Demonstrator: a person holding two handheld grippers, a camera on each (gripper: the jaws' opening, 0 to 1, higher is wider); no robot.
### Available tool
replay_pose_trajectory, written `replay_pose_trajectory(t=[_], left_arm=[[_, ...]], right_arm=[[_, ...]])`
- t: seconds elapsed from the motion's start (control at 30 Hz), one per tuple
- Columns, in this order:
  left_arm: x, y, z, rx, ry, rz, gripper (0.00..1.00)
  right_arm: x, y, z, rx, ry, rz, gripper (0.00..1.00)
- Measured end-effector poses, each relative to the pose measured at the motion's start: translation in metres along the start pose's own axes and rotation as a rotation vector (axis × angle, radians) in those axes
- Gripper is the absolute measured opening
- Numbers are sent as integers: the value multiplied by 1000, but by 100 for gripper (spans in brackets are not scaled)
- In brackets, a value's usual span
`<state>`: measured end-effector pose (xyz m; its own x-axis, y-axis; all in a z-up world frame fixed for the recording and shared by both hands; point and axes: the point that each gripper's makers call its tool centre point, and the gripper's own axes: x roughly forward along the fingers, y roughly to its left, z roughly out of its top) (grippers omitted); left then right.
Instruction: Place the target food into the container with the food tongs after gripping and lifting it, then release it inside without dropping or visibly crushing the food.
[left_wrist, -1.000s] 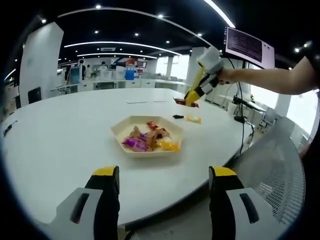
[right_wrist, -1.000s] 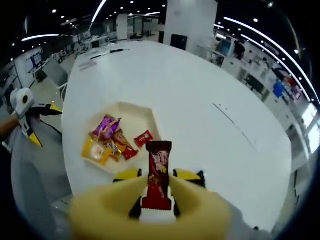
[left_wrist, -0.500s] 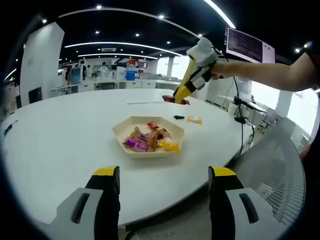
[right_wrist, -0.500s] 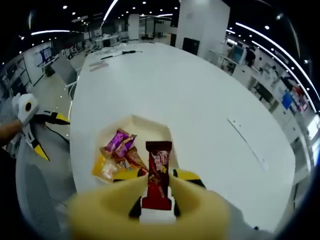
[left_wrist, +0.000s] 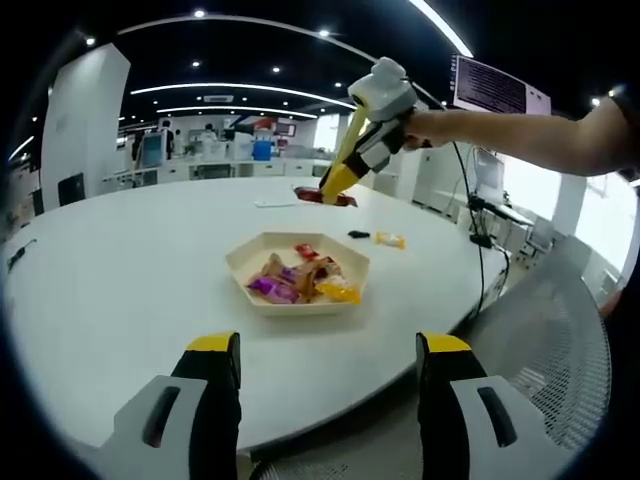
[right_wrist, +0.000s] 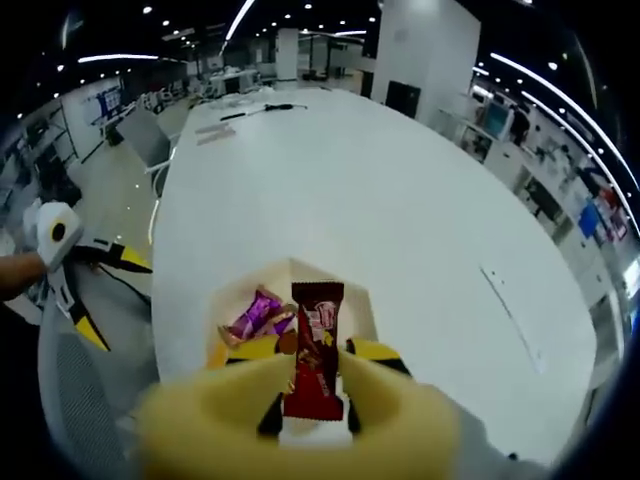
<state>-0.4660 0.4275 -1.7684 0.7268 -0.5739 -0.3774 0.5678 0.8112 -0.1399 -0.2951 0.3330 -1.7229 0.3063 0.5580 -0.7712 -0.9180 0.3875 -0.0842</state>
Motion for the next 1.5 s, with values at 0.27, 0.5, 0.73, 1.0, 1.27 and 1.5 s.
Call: replay_pose_trajectory(t=[0.27,0.5,0.73,1.0,1.27,1.5], left_arm=[[0,1,1,-2,-9,4,68],[0,1,1,-2,-10,5,68],[0,0,1,0,-8,4,68],[0,-1,0,3,0,1,68],[0,-1,-1,3,7,-4,68],[0,0,1,12,-6,5,71]], right_arm=[[3,6,32,-75,-112,19,30],[1,2,20,-57,-74,18,30],[-8,-12,8,-16,-72,-23,30],[-22,-23,-19,25,-62,-48,31],[-38,-40,-51,65,-35,-80,31],[-48,-63,-79,100,-23,-116,31]])
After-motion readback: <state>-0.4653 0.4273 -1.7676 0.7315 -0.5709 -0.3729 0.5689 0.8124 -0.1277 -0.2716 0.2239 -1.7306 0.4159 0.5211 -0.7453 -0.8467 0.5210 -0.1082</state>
